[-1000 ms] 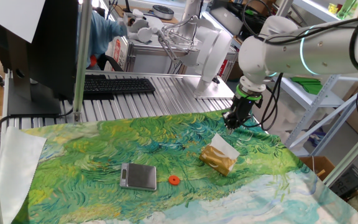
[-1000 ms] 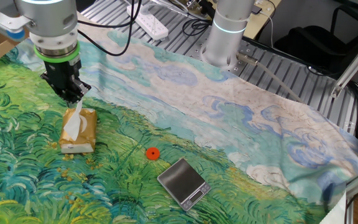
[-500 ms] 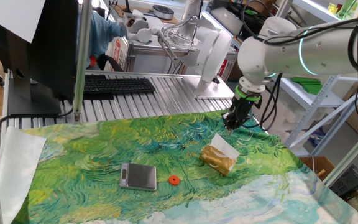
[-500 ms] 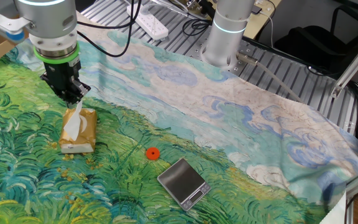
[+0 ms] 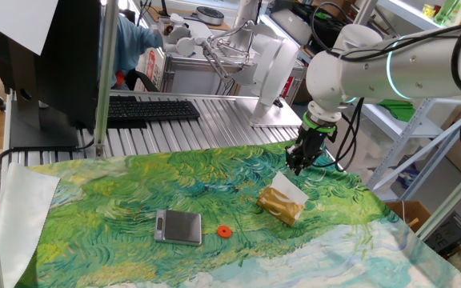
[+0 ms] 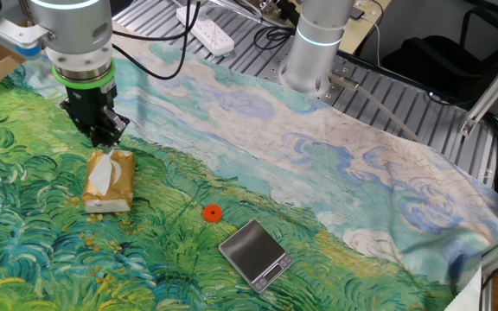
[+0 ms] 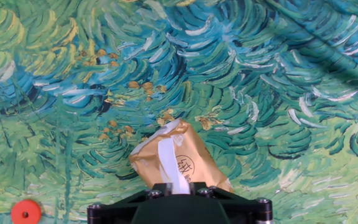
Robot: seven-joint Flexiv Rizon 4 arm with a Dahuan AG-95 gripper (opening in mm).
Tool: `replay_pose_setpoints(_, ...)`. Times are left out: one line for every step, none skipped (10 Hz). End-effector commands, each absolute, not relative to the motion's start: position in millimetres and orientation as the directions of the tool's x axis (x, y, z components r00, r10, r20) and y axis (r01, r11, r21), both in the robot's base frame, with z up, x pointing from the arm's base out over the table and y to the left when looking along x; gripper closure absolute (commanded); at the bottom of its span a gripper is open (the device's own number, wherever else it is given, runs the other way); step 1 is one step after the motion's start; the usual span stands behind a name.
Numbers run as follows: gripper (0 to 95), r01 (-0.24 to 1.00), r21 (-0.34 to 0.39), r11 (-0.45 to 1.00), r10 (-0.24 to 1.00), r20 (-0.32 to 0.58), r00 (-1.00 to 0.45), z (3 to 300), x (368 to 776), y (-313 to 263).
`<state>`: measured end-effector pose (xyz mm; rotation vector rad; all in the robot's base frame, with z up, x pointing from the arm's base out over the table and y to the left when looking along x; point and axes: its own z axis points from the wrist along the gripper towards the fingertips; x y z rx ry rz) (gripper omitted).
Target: Pull out a napkin
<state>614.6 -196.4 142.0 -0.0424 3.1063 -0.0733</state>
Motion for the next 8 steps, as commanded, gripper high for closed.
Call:
replay_pose_setpoints(57.0, -0.016, -0.049, 0.999, -0.018, -0.035, -0.999, 138.7, 615.1, -196.0)
replay_pose_setpoints(57.0, -0.011, -0.049, 0.999, -0.013, -0.035, -0.999, 136.2, 615.5, -196.0)
replay_pose_setpoints(57.0, -0.011, -0.049, 0.999, -0.012, -0.035, -0.999, 135.0, 615.6, -195.9)
replay_pose_setpoints(57.0, -0.011, -0.049, 0.999, -0.013, -0.035, -0.999, 133.6, 615.8, -195.9)
replay_pose_setpoints(57.0, -0.013, -0.049, 0.999, -0.014, -0.035, -0.999, 130.9, 616.2, -196.1)
replay_pose_setpoints(57.0, -0.016, -0.049, 0.999, -0.017, -0.035, -0.999, 128.7, 616.5, -196.1)
replay_pose_setpoints(57.0, -0.017, -0.049, 0.999, -0.019, -0.036, -0.999, 126.6, 616.8, -196.5)
replay_pose_setpoints(57.0, -0.023, -0.048, 0.999, -0.024, -0.036, -0.999, 121.3, 618.0, -198.8)
